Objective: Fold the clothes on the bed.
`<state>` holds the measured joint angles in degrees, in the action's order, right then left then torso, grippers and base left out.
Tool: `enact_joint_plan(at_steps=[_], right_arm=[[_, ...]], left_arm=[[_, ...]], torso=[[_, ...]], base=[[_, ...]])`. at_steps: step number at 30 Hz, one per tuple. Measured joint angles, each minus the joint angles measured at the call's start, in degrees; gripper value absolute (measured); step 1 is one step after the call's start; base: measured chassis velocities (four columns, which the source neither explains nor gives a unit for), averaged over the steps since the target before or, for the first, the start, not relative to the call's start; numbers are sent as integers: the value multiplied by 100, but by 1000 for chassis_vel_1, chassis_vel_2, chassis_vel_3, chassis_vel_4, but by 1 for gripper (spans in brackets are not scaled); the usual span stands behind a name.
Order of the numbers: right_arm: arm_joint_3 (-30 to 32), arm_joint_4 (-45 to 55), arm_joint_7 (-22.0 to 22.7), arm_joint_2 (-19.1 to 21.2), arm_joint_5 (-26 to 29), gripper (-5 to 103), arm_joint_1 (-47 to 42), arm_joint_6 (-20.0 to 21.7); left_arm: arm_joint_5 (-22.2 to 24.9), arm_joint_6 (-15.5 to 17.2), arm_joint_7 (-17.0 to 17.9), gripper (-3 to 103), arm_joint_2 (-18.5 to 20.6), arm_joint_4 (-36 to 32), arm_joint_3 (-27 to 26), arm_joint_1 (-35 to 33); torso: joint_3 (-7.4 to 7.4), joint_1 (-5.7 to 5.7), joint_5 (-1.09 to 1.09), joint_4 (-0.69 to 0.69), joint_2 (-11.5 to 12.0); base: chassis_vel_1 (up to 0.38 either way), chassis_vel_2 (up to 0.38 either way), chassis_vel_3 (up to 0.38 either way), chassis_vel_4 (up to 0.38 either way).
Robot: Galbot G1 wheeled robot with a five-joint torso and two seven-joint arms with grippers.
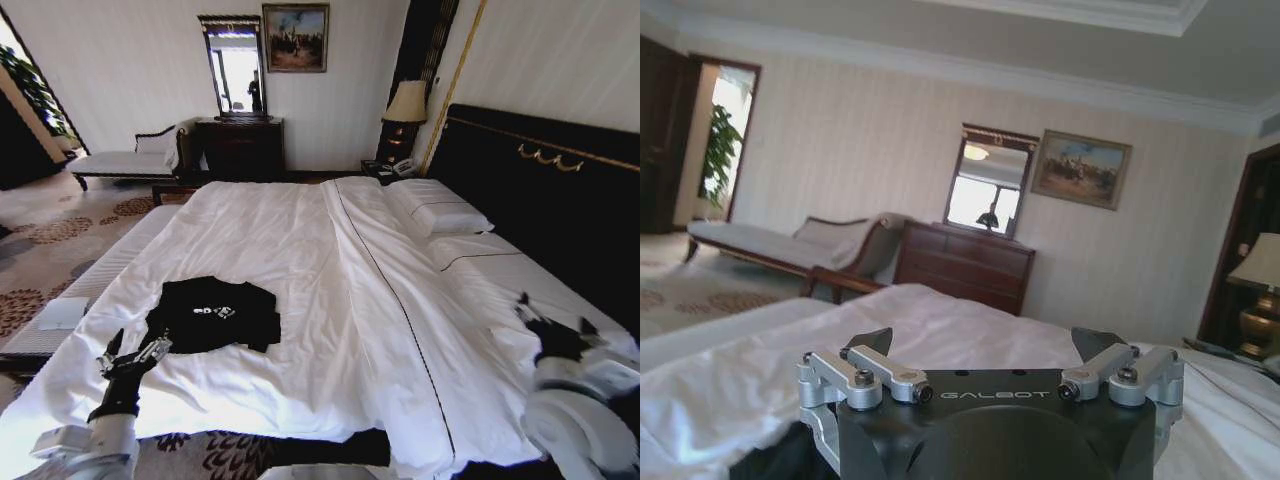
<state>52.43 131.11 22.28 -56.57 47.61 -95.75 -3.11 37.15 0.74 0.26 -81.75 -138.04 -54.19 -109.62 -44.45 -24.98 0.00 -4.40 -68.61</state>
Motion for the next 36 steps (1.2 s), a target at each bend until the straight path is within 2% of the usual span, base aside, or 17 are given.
enact_joint_plan(at_steps=[1, 3, 4, 5, 6, 10, 12, 13, 15, 16, 18, 19, 20, 24, 25, 28, 36], right_arm=[[0, 0, 0, 0, 0, 100, 0, 0], [-305, -130, -936, 29, -6, 100, 145, -388], [-305, -130, -936, 29, -6, 100, 145, -388], [-610, -197, -1590, 8, -32, 100, 248, -565], [-847, -229, -1920, -41, -149, 100, 302, -614], [-1138, -290, -2169, -150, -533, 100, 363, -652], [-1209, -350, -2208, -229, -791, 100, 362, -673], [-1209, -350, -2208, -229, -791, 100, 362, -673], [-1195, -391, -2207, -255, -857, 100, 355, -704], [-1195, -391, -2207, -255, -857, 100, 355, -704], [-1164, -438, -2196, -272, -904, 100, 366, -742], [-1158, -471, -2184, -287, -934, 100, 385, -764], [-1158, -471, -2184, -287, -934, 100, 385, -764], [-1152, -509, -2128, -360, -1135, 100, 411, -786], [-1152, -509, -2128, -360, -1135, 100, 411, -786], [-1115, -479, -2084, -454, -1424, 100, 324, -779], [-1199, -542, -2112, -640, -1706, 100, 264, -1067]], left_arm=[[0, 0, 0, 100, 0, 0, 0, 0], [88, 195, -27, 100, 58, -105, 25, -11], [88, 195, -27, 100, 58, -105, 25, -11], [10, 243, -135, 100, 134, -198, 47, -51], [-108, 242, -257, 100, 235, -327, 51, -104], [1, 191, -409, 100, 602, -512, -152, -176], [573, 183, -407, 100, 1261, -453, -908, -45], [573, 183, -407, 100, 1261, -453, -908, -45], [678, 119, -365, 100, 1581, -200, -1301, 96], [678, 119, -365, 100, 1581, -200, -1301, 96], [483, -32, -364, 100, 1706, 58, -1361, 189], [220, -124, -387, 100, 1650, 142, -1237, 207], [220, -124, -387, 100, 1650, 142, -1237, 207], [-375, -253, -531, 100, 1144, 25, -689, 59], [-375, -253, -531, 100, 1144, 25, -689, 59], [-380, -174, -520, 100, 700, -242, -351, -72], [-601, -259, -615, 100, 361, -305, -61, -153]], torso=[[0, 0, 0, 0, 0], [0, 0, 0, -1, 0], [0, 0, 0, -1, 0], [0, -1, 0, -1, 0], [0, -1, -1, -1, 1], [0, 0, 0, 0, 0], [1, 0, 3, -3, 0], [1, 0, 3, -3, 0], [0, 0, 0, -3, 0], [0, 0, 0, -3, 0], [0, -1, -3, -3, 0], [0, -1, -2, -3, 0], [0, -1, -2, -3, 0], [0, -1, 0, -1, 0], [0, -1, 0, -1, 0], [1, 0, 2, -1, 0], [1, 0, 1, -2, 0]], base=[[0, 0, 0, 0], [0, 0, 0, 0], [0, 0, 0, 0], [0, 0, 0, 0], [0, 0, 0, 0], [0, 0, 0, 0], [0, 0, 0, 0], [0, 0, 0, 0], [0, 0, 0, 0], [0, 0, 0, 0], [0, 0, 0, 0], [0, 0, 0, 0], [0, 0, 0, 0], [0, 0, 0, 0], [0, 0, 0, 0], [0, 0, 0, 0], [0, 0, 0, 0]])
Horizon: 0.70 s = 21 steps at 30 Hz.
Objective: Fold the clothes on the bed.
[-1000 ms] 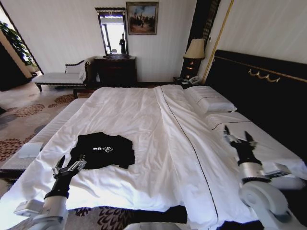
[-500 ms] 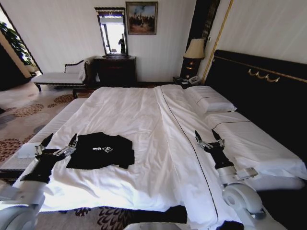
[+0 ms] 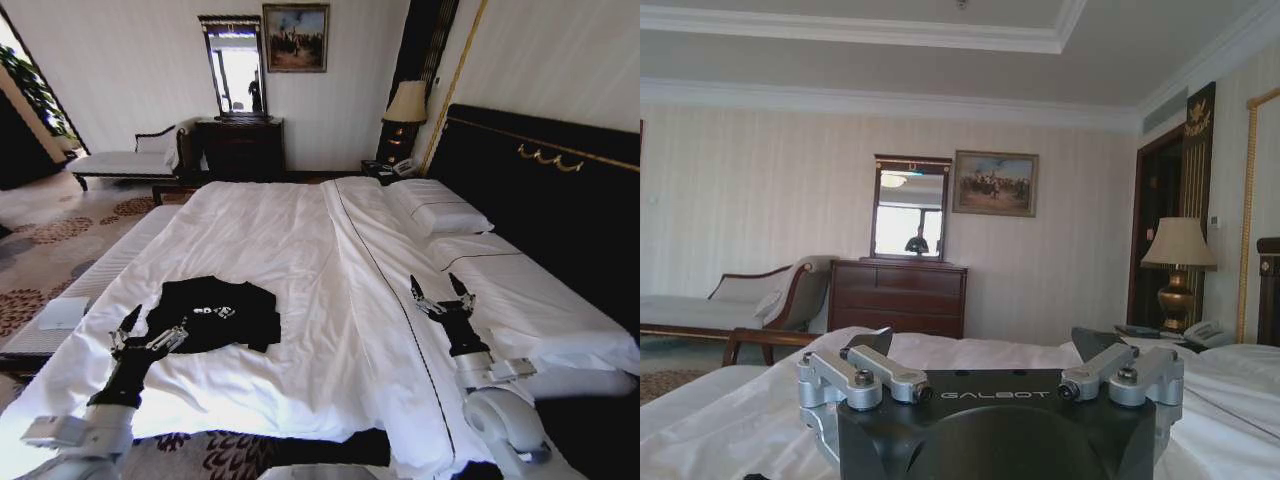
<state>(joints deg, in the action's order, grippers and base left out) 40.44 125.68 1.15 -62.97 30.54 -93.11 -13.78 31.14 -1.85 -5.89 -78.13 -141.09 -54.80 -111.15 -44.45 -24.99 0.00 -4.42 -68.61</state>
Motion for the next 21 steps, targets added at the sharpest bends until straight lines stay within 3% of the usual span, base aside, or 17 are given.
enact_joint_plan(at_steps=[9, 21], right_arm=[[-83, -98, -94, -249, -82, 100, 30, -134], [-126, -158, -104, -240, -107, 100, 84, -167]], left_arm=[[-177, -63, -3, 100, -167, 118, 319, 86], [-161, -72, 21, 100, -174, 124, 257, 98]], torso=[[0, 0, 0, 0, 0], [0, 0, 0, 0, 0]], base=[[0, 0, 0, 0], [0, 0, 0, 0]])
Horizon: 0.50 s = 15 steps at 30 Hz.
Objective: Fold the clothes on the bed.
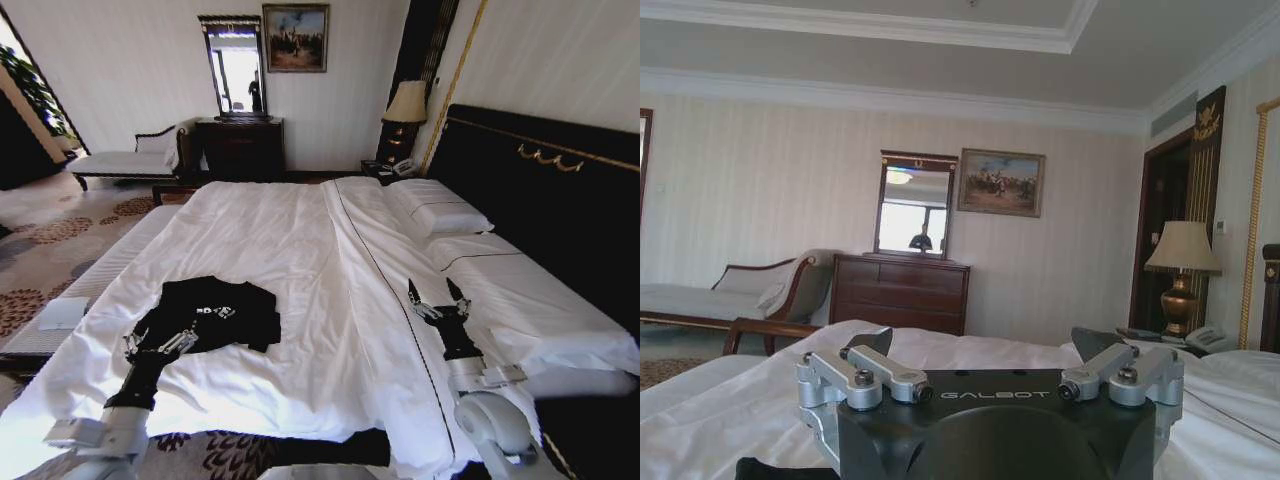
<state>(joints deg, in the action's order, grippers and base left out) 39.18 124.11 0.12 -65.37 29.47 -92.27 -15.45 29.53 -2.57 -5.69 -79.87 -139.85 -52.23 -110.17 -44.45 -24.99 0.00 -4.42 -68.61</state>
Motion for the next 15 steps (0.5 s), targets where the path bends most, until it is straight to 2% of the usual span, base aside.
enact_joint_plan(at_steps=[15], right_arm=[[9, -5, -156, -66, -131, 100, -89, -1]], left_arm=[[111, 11, 46, 100, 84, -46, -141, 2]], torso=[[0, 0, 0, 0, 0]], base=[[0, 0, 0, 0]])
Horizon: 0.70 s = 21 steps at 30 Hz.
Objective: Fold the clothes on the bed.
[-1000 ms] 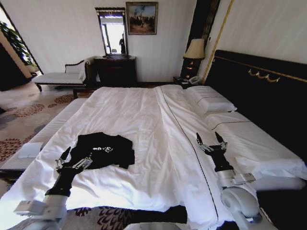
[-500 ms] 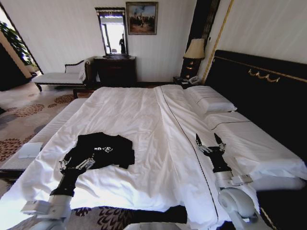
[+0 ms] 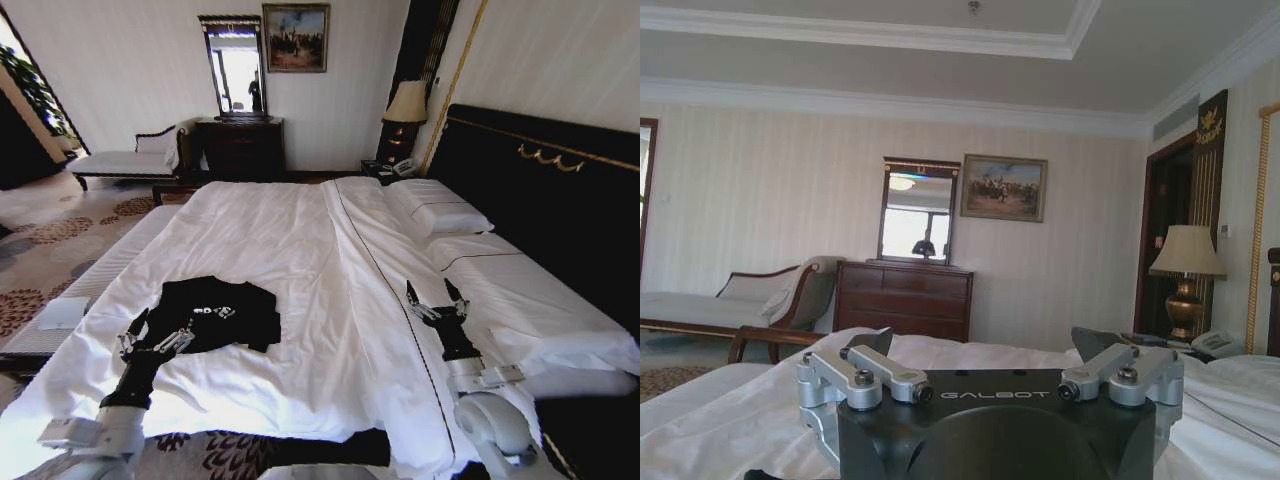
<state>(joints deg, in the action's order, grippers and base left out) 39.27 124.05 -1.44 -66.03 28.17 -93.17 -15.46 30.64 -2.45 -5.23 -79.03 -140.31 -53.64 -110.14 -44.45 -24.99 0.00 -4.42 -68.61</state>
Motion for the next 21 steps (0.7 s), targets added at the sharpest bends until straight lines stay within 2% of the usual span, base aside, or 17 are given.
enact_joint_plan(at_steps=[9, 12, 16, 20, 21], right_arm=[[37, 2, -38, 22, -113, 100, -75, -36], [382, -172, -16, 534, 9, 100, -7, -89], [557, -288, 64, 839, 110, 100, 67, -111], [485, -259, 69, 785, 72, 100, 71, -108], [386, -206, 60, 647, 3, 100, 52, -95]], left_arm=[[22, -8, 9, 100, 20, 4, -41, -17], [53, -36, 14, 100, 26, 12, -86, -31], [76, -75, 18, 100, 27, 42, -111, -41], [76, -79, 21, 100, 25, 49, -107, -31], [76, -79, 25, 100, 23, 49, -97, -19]], torso=[[0, 0, 2, 0, 0], [0, 0, -1, 0, 0], [0, 0, 0, 1, 0], [-1, 0, 0, 0, 0], [0, 0, 0, 1, 0]], base=[[0, 0, 0, 0], [0, 0, 0, 0], [0, 0, 0, 0], [0, 0, 0, 0], [0, 0, 0, 0]])
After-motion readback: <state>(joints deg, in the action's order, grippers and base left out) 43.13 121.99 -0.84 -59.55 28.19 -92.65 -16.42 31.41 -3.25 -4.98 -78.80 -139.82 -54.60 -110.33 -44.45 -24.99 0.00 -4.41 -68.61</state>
